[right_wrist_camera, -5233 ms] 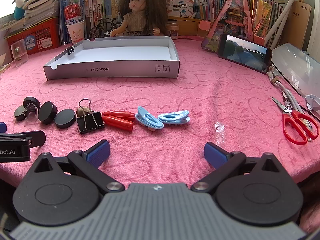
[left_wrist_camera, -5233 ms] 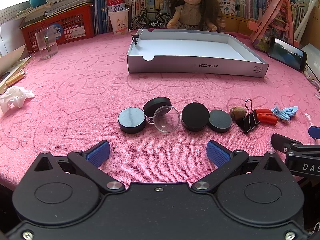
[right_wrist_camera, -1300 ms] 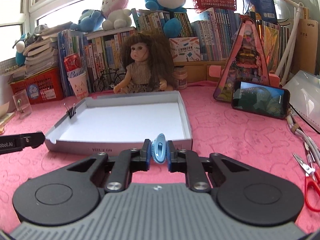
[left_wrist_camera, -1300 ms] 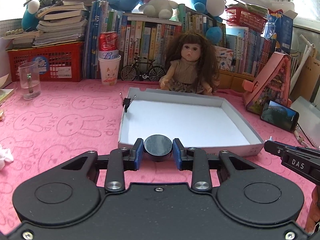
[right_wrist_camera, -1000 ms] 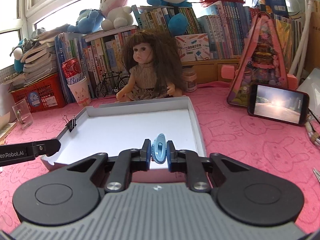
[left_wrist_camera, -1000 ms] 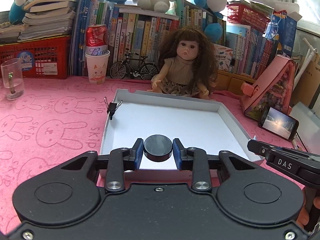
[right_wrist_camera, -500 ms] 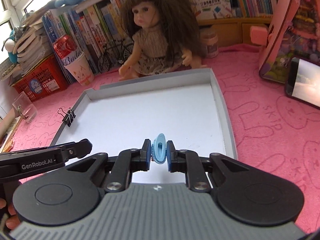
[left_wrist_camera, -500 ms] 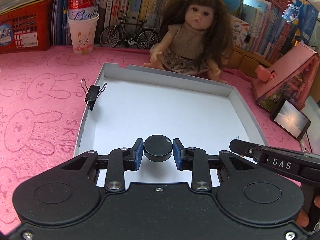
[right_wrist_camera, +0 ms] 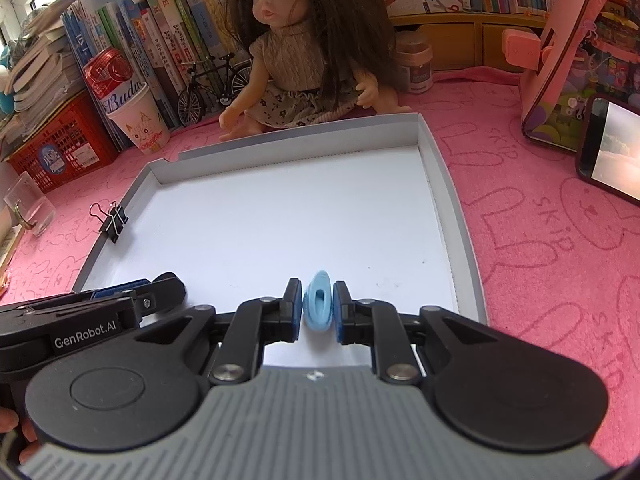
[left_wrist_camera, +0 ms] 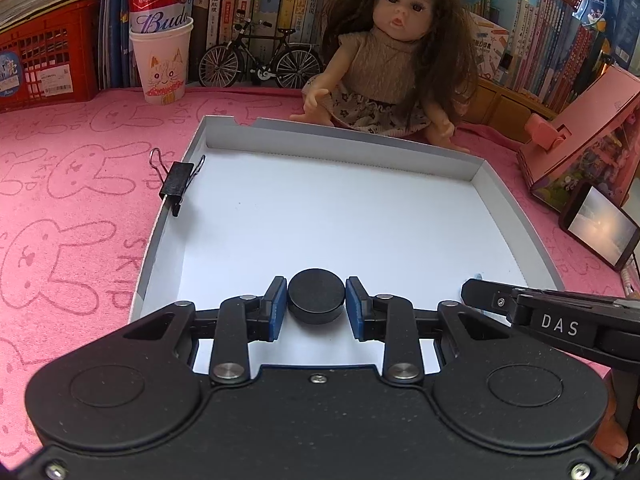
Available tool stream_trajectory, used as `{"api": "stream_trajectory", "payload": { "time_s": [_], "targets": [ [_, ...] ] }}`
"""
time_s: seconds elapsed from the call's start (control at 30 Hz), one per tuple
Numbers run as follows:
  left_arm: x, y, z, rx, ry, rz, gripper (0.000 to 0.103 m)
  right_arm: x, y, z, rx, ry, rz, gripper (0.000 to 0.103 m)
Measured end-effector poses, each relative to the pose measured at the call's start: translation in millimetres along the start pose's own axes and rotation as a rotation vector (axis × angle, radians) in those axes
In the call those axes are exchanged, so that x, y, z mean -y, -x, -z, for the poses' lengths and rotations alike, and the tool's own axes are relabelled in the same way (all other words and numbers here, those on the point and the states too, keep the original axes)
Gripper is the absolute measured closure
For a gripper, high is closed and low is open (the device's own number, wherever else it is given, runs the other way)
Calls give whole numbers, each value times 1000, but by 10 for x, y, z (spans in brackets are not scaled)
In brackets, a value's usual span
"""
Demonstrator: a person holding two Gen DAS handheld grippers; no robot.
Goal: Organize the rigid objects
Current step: 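Release the black disc into the white box while the right tool releases the clip, then move both tools back from the box toward the remaining objects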
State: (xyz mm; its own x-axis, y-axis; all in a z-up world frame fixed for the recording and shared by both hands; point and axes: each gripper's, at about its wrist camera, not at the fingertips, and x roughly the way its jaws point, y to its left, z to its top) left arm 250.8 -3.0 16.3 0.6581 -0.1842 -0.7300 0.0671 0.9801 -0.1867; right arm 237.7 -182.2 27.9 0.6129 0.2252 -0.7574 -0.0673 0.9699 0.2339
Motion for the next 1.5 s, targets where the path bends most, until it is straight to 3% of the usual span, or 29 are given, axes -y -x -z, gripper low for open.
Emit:
{"api": "stream_trajectory", "payload": {
  "time_s": [0.23,0.3,0.37,0.43,0.5,0.57,0.87,1.23,1.5],
  "targets": [
    [0,33,10,7,1,-1,70,7,51,28,25,9,0,78],
    [-3,76,22,21,-2,-13,55,1,99,42,41,19,0,76],
    [1,131,34,40,-14,-32,49,-5,159,63,60,34,-3,58],
    [4,202,47,57,-28,-38,42,-14,233,91,83,50,-6,55],
    [4,295,75,82,-34,-34,28,-26,317,129,108,67,-6,47],
    [3,392,115,106,-39,-25,24,-46,420,181,140,90,-4,38],
    [53,879,494,185,-88,10,18,-177,903,554,276,199,4,20],
    [81,1341,1092,284,-153,16,15,-205,1161,1041,344,210,6,17],
    [-16,1451,1438,323,-176,27,15,-251,1237,1358,355,251,17,17]
  ]
}}
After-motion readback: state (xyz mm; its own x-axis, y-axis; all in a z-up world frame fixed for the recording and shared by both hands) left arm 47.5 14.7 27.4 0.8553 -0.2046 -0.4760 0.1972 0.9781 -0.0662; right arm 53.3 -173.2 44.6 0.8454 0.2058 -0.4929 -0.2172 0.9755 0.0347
